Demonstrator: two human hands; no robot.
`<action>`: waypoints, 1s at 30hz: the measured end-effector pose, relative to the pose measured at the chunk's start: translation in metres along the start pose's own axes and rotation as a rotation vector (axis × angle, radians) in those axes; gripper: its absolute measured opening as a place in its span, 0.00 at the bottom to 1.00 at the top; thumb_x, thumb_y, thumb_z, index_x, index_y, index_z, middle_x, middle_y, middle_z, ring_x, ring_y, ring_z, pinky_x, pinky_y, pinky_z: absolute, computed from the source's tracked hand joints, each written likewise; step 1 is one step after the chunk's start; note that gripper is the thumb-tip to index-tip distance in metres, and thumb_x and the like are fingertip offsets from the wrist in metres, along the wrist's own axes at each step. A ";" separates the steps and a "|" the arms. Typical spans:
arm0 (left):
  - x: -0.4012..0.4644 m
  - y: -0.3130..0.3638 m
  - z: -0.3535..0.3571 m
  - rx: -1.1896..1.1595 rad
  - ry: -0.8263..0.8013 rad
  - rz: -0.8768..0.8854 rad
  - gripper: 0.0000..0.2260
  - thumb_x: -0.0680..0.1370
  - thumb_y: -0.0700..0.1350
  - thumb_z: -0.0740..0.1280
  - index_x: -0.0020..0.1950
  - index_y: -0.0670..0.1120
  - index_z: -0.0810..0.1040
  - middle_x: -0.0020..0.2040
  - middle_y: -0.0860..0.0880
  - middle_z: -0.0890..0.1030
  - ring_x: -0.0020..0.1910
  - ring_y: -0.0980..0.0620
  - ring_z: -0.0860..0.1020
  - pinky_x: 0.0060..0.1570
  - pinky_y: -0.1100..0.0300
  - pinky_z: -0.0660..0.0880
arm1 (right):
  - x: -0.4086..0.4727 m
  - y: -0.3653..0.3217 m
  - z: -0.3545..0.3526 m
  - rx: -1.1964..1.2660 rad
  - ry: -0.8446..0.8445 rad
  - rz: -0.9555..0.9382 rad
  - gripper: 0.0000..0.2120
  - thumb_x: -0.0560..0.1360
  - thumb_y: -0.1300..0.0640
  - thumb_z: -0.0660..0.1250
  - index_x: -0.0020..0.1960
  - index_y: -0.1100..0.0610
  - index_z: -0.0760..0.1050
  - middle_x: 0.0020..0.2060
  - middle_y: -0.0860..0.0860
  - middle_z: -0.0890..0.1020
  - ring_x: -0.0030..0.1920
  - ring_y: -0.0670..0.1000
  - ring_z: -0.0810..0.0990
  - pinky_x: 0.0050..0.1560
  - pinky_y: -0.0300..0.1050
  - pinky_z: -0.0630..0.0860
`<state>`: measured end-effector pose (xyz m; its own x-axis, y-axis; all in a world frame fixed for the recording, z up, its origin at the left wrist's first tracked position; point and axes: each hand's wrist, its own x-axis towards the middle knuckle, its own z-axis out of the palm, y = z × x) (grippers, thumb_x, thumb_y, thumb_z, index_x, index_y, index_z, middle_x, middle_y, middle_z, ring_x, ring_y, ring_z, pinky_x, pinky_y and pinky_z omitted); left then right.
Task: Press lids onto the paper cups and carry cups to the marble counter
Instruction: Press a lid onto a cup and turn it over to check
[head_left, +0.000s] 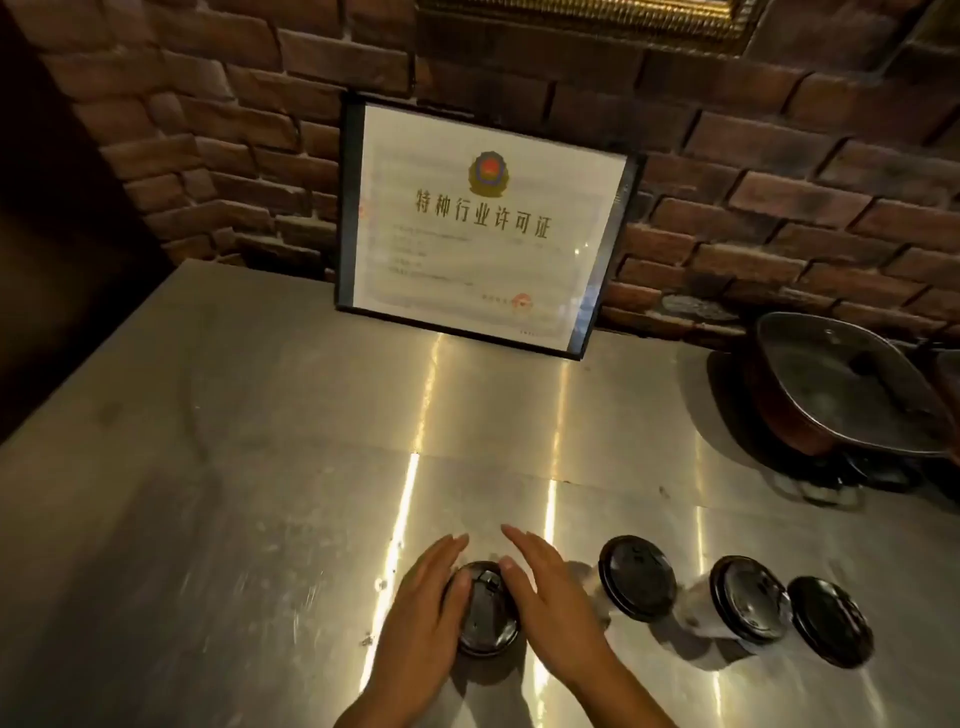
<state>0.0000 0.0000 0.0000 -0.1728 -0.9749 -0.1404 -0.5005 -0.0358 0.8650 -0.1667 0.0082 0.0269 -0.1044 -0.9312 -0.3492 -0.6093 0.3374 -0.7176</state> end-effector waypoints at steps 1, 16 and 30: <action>-0.001 -0.002 -0.001 -0.010 -0.007 -0.001 0.20 0.79 0.63 0.52 0.71 0.67 0.67 0.75 0.63 0.67 0.72 0.70 0.62 0.65 0.81 0.52 | 0.000 0.000 0.002 0.033 0.003 -0.003 0.20 0.84 0.40 0.55 0.76 0.36 0.64 0.79 0.44 0.66 0.79 0.47 0.63 0.79 0.45 0.60; -0.018 -0.009 -0.001 -0.048 -0.134 -0.178 0.17 0.82 0.62 0.54 0.65 0.84 0.57 0.63 0.72 0.71 0.62 0.64 0.75 0.65 0.65 0.73 | -0.016 0.006 0.015 0.086 -0.035 0.079 0.11 0.85 0.45 0.56 0.62 0.30 0.69 0.56 0.35 0.82 0.59 0.38 0.80 0.59 0.25 0.71; -0.057 -0.012 0.009 -0.125 -0.064 -0.266 0.15 0.80 0.63 0.59 0.65 0.78 0.67 0.63 0.70 0.76 0.63 0.68 0.75 0.67 0.64 0.72 | -0.047 0.000 0.019 -0.181 0.037 0.048 0.27 0.78 0.32 0.44 0.74 0.33 0.63 0.74 0.35 0.64 0.76 0.43 0.64 0.73 0.38 0.63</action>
<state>0.0077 0.0579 -0.0065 -0.1044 -0.9120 -0.3967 -0.4276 -0.3190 0.8458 -0.1465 0.0549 0.0322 -0.1640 -0.9201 -0.3557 -0.7340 0.3547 -0.5792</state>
